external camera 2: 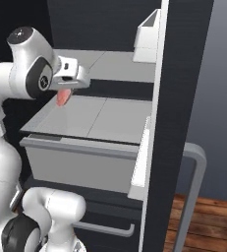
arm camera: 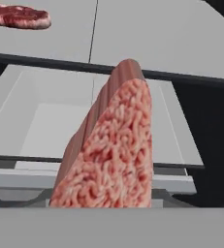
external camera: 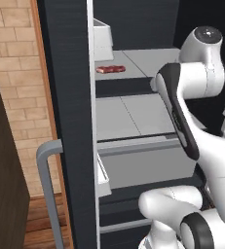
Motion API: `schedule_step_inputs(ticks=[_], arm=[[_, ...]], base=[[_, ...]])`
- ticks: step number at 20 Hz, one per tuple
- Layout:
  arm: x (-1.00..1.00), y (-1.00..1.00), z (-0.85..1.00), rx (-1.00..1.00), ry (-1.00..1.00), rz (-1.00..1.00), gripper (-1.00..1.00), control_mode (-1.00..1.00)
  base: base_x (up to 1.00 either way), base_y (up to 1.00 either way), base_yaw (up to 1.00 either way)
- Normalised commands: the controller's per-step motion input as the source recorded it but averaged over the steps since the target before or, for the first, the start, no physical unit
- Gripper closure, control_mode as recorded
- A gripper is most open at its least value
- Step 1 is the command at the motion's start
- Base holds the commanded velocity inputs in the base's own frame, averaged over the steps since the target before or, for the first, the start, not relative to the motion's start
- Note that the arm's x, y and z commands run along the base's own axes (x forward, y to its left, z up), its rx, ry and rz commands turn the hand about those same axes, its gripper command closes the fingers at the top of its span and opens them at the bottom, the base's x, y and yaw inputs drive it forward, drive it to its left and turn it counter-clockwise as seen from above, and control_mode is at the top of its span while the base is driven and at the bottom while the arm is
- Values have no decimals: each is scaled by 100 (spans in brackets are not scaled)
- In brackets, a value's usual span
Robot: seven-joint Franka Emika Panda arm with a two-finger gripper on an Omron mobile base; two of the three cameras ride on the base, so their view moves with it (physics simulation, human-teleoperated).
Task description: Place the steak on the counter behind the older steak on the same shelf of the fridge to maintain FIFO order. Close the fridge door when finished.
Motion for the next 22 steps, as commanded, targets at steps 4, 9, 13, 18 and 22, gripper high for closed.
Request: schedule_step_inputs(ticks=[4,9,13,18,22], arm=[[66,0,59,0,-13,0,100,-100],[96,0,43,0,-4,1,100,-100],[82,0,24,0,-1,1,100,-100],[72,4,-7,0,-7,0,100,-100],[75,4,-5,0,-3,0,100,-100]], base=[[0,0,0],[0,0,0],[0,0,0],[0,0,0],[0,0,0]])
